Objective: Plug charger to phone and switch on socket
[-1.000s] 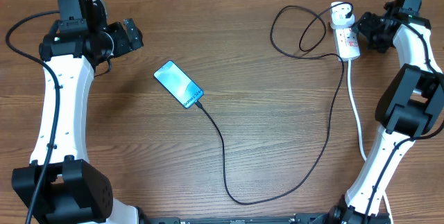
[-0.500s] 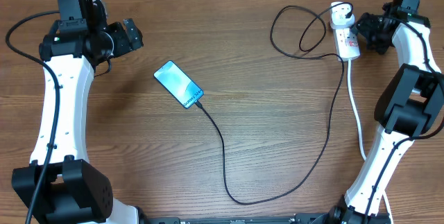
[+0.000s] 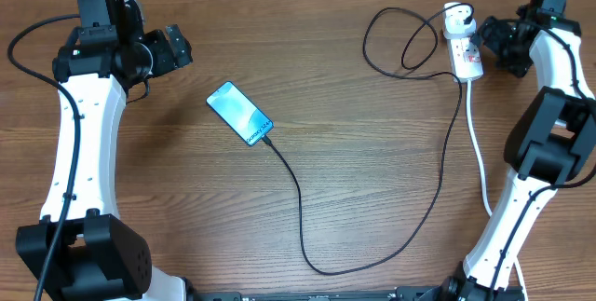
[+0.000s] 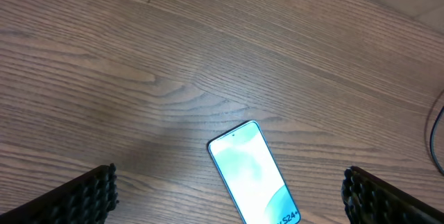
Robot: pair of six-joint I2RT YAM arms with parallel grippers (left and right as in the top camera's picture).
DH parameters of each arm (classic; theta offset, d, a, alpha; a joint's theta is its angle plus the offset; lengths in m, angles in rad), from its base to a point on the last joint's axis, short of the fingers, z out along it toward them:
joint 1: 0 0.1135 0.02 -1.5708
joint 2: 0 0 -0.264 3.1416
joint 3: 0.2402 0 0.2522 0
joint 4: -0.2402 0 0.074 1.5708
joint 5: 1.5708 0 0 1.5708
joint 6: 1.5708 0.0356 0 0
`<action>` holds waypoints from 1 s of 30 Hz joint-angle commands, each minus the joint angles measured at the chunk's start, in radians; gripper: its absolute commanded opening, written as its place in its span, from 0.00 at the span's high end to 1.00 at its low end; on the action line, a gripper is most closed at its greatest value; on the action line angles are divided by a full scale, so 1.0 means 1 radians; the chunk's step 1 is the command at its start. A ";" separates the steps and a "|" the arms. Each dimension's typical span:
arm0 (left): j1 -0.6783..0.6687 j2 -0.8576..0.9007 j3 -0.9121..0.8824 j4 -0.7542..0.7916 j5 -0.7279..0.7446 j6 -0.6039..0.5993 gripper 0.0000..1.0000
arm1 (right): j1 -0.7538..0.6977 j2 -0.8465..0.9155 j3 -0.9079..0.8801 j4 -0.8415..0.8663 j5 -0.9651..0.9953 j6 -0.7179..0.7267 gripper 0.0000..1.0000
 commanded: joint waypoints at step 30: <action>0.005 0.005 0.003 0.001 -0.010 0.012 0.00 | -0.082 -1.151 -0.008 -0.610 -0.089 -0.061 0.00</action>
